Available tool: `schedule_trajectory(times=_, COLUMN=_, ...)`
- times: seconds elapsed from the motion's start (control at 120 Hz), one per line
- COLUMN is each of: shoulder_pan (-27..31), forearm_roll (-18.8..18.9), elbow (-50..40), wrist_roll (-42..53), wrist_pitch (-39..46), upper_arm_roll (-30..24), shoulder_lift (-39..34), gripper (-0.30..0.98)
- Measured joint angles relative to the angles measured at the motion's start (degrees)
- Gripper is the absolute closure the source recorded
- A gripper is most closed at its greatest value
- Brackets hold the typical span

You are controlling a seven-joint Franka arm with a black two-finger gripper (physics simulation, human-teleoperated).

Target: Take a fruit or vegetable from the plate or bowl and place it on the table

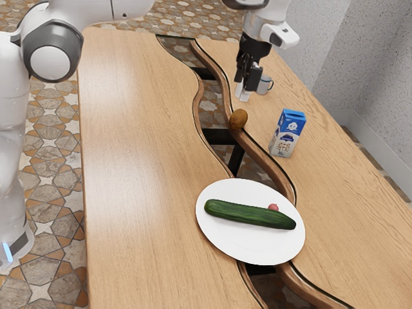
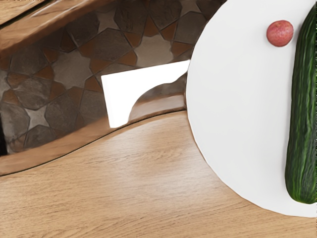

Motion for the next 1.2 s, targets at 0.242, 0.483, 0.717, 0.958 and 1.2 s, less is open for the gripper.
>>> schedule_trajectory(times=0.242, shoulder_pan=0.17, forearm_roll=-0.51, elbow=7.91, wrist_roll=0.34, wrist_pitch=-1.39, upper_arm_roll=0.19, shoulder_lift=-1.03, gripper=0.0)
schedule_trajectory(times=0.483, shoulder_pan=0.2, forearm_roll=-0.72, elbow=7.29, wrist_roll=-1.1, wrist_pitch=-4.14, upper_arm_roll=0.16, shoulder_lift=2.94, gripper=0.0)
schedule_trajectory(times=0.717, shoulder_pan=-8.91, forearm_roll=5.31, elbow=1.4, wrist_roll=-4.24, wrist_pitch=3.97, upper_arm_roll=-12.09, shoulder_lift=7.05, gripper=0.0)
schedule_trajectory(times=0.958, shoulder_pan=-11.7, forearm_roll=3.17, elbow=-11.81, wrist_roll=-9.29, wrist_pitch=9.03, upper_arm_roll=-7.55, shoulder_lift=1.51, gripper=0.0)
schedule_trajectory(times=1.2, shoulder_pan=-16.78, forearm_roll=-3.35, elbow=-22.44, wrist_roll=-11.57, wrist_pitch=15.57, upper_arm_roll=-0.63, shoulder_lift=-2.58, gripper=0.0)
